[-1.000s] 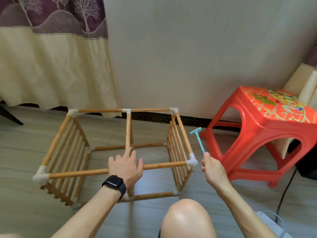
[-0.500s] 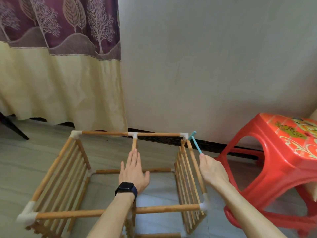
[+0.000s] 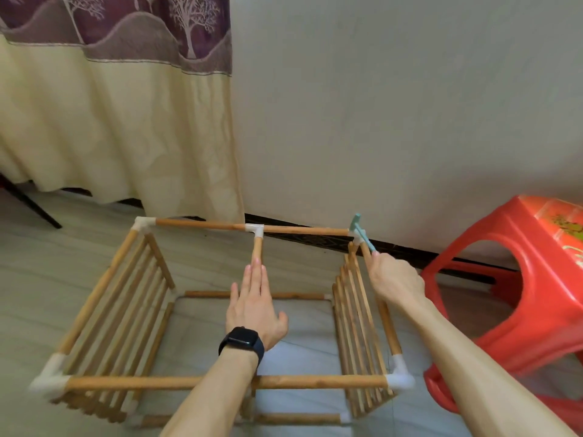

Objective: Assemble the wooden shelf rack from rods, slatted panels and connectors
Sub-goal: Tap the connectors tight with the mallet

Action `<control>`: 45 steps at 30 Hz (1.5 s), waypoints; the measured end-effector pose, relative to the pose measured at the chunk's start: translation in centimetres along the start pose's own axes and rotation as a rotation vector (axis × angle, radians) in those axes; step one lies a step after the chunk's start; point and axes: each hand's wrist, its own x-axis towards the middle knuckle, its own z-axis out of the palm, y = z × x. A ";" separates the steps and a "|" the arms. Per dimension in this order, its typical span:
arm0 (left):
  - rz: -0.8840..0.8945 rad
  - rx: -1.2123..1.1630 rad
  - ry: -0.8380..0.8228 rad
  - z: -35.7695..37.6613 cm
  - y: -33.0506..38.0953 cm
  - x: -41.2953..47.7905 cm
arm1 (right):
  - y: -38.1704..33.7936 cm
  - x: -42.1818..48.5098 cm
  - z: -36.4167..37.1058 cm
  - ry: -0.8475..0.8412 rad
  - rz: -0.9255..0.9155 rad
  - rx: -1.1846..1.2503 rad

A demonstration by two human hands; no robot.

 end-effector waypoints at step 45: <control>0.118 -0.486 -0.080 -5.4 1.3 3.8 | 3.6 -9.6 2.3 0.103 -0.210 0.438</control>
